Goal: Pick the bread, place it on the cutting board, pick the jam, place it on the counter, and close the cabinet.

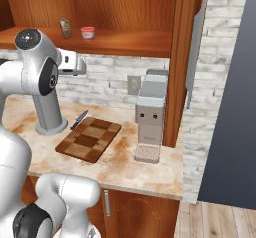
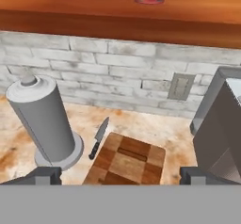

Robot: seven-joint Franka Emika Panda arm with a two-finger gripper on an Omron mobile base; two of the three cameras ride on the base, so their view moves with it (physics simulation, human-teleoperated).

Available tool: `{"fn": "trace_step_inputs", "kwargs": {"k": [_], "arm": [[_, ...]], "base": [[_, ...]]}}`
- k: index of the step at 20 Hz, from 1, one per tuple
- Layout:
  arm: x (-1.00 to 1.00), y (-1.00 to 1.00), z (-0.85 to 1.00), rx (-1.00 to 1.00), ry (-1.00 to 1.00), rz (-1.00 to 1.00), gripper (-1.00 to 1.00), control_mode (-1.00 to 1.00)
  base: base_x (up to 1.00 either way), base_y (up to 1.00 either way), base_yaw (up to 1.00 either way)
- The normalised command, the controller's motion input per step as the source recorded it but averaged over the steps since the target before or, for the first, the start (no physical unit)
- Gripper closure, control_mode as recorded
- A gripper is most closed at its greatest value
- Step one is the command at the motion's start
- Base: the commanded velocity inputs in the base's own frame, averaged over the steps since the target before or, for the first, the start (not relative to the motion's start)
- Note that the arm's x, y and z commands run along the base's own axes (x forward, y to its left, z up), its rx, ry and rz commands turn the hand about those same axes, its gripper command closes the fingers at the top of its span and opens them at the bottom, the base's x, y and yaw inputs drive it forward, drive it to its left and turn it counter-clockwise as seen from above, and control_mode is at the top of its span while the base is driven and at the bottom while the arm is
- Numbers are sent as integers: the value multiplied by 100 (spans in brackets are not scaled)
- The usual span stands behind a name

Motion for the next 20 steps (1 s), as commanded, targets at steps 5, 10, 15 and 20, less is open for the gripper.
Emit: {"fn": "trace_step_inputs", "kwargs": {"k": [5,10,15,20], "arm": [[0,21,31,0,-6,0,-100,-100],[0,17,28,0,-8,0,-100,-100],[0,17,31,0,-5,0,-100,-100],[0,13,27,0,-2,0,-100,-100]], "base": [[0,0,0],[0,0,0],[0,0,0],[0,0,0]]}}
